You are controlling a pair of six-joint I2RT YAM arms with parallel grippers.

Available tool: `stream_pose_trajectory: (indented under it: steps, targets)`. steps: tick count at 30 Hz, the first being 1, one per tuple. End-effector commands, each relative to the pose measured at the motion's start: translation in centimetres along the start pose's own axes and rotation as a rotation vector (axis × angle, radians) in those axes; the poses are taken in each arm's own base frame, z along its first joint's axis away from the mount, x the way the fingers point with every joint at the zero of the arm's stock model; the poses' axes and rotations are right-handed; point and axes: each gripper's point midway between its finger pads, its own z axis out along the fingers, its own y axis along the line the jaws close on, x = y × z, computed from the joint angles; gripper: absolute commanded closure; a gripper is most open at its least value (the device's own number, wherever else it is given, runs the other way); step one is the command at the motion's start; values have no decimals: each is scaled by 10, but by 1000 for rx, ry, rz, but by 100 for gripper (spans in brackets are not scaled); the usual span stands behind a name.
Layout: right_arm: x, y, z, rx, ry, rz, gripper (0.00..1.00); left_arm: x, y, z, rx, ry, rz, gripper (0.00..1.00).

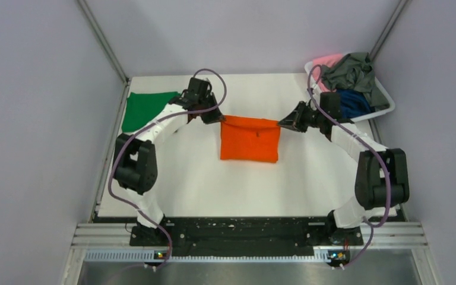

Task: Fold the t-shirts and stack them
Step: Fold the long partially folded tshirt into a neat square

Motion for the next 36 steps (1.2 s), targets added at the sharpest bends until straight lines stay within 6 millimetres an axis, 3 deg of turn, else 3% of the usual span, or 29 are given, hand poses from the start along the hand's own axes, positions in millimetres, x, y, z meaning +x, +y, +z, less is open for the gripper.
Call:
stream_pose_trajectory:
  steps: [1, 9, 15, 16, 18, 20, 21, 22, 25, 26, 27, 28, 32, 36]
  targets:
    - [-44, -2, 14, -23, -92, -85, 100, -28, 0, 17, 42, -10, 15, 100]
    - [-69, -47, 51, 72, -152, -77, 100, -40, 10, 72, 48, 53, 1, 100]
    - [-78, -82, 82, 94, -169, -70, 100, -48, 14, 101, 38, 69, -12, 100]
    - [-79, -87, 86, 99, -164, -75, 100, -47, 17, 104, 29, 76, -15, 97]
    - [-82, -92, 93, 105, -156, -76, 73, -50, 20, 107, 10, 77, -23, 70]
    - [-88, -92, 93, 116, -166, -82, 56, -54, 19, 104, 2, 74, -23, 43]
    - [-91, -89, 90, 120, -172, -91, 51, -57, 16, 101, 2, 67, -21, 13]
    - [-94, -84, 87, 123, -175, -106, 46, -61, 13, 96, 4, 56, -18, 3]
    - [-98, -66, 69, 133, -197, -138, 32, -66, 7, 80, 7, 26, -8, 1]
    - [-97, -61, 62, 141, -202, -146, 24, -68, 4, 72, 15, 15, -7, 1]
    - [-95, -56, 54, 149, -206, -155, 8, -66, 2, 66, 22, 14, -10, 1]
    - [-90, -53, 47, 157, -204, -161, 2, -60, 3, 63, 26, 22, -12, 1]
    - [-66, -37, 15, 162, -215, -189, 1, -27, 4, 57, 85, 95, 50, 1]
    - [-41, -19, -18, 133, -246, -241, 1, 14, 20, 69, 78, 233, 93, 4]
